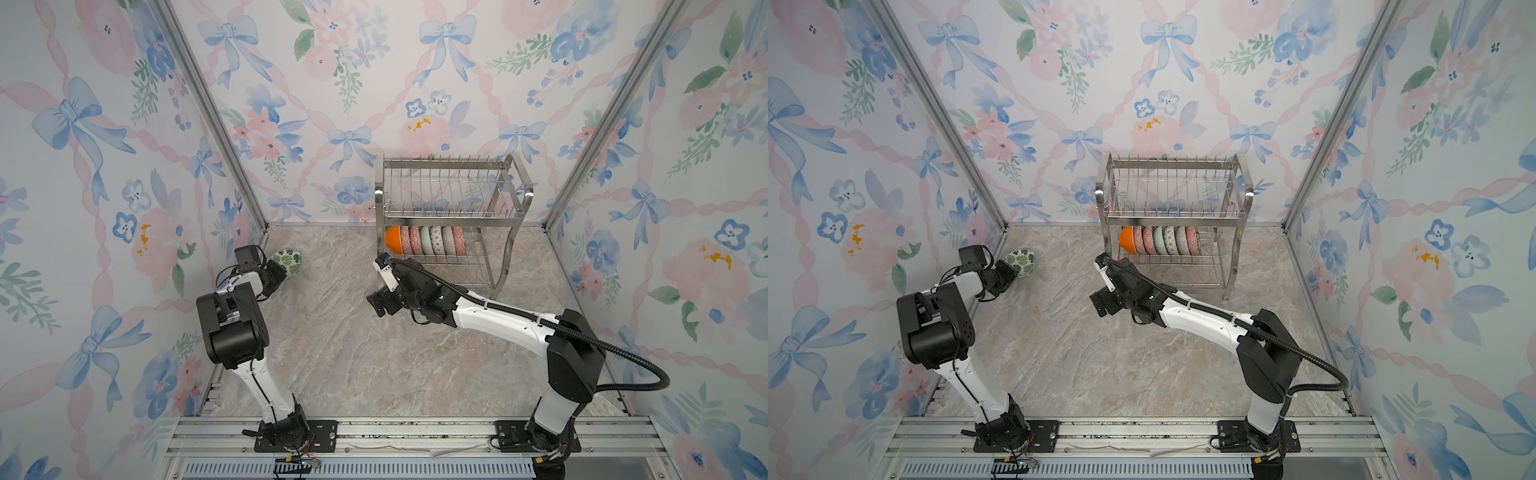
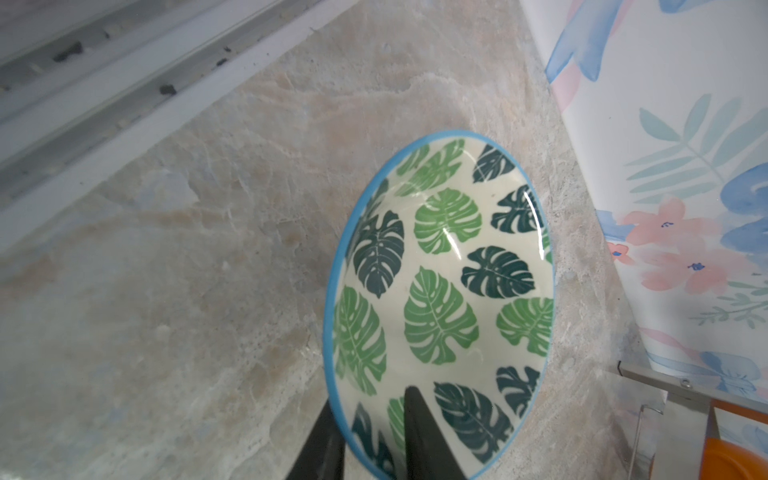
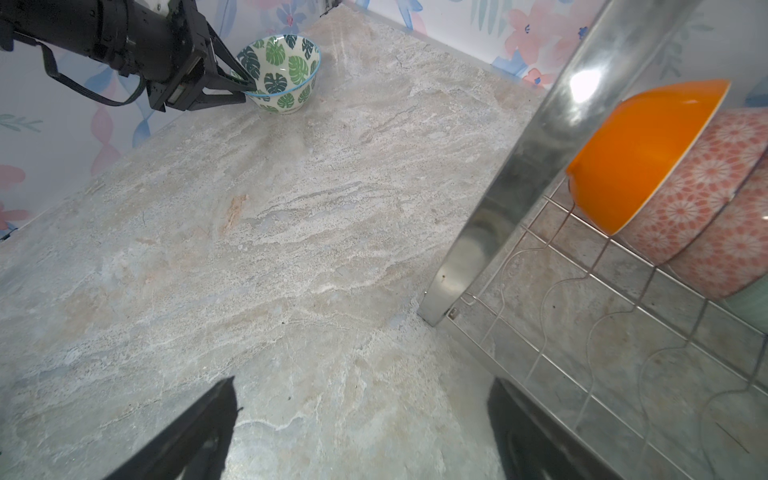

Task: Load the bowls into the dish rack
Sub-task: 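Move the left gripper to the green-leaf bowl while the right gripper draws back, then drag the green-leaf bowl with the left gripper toward the right gripper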

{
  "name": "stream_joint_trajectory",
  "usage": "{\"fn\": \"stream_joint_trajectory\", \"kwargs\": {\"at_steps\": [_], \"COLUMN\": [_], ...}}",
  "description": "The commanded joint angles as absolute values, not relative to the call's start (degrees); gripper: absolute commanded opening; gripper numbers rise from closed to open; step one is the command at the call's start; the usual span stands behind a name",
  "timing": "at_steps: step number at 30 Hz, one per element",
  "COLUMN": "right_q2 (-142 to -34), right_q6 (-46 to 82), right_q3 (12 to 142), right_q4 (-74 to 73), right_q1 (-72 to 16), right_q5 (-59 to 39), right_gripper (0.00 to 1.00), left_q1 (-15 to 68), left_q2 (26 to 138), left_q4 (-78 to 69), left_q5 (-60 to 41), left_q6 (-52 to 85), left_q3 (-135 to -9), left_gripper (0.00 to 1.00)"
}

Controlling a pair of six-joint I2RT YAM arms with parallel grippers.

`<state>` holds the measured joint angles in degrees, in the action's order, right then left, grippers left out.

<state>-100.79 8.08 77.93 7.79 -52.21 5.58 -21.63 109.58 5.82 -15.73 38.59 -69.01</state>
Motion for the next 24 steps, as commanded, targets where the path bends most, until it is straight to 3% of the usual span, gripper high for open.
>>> {"fn": "stream_joint_trajectory", "kwargs": {"at_steps": [1,10,24], "right_q2": [-97.9,-95.1,-86.0], "right_q6": [7.9,8.5,8.0], "right_q3": [76.6,74.7,67.7], "right_q4": [6.7,6.6,8.9], "right_q1": [-51.7,-51.7,-51.8], "right_q5": [6.1,6.6,11.3], "right_gripper": [0.96,0.97,0.96], "left_q1": [-21.5,-20.9,-14.7], "left_q2": [110.4,105.7,90.4], "left_q4": [6.5,8.3,15.6], "left_q5": [-15.8,-17.2,-22.1], "left_q6": [37.1,36.1,30.2], "left_q3": [-69.3,-67.1,-56.6], "left_gripper": [0.16,0.0,0.0]}}
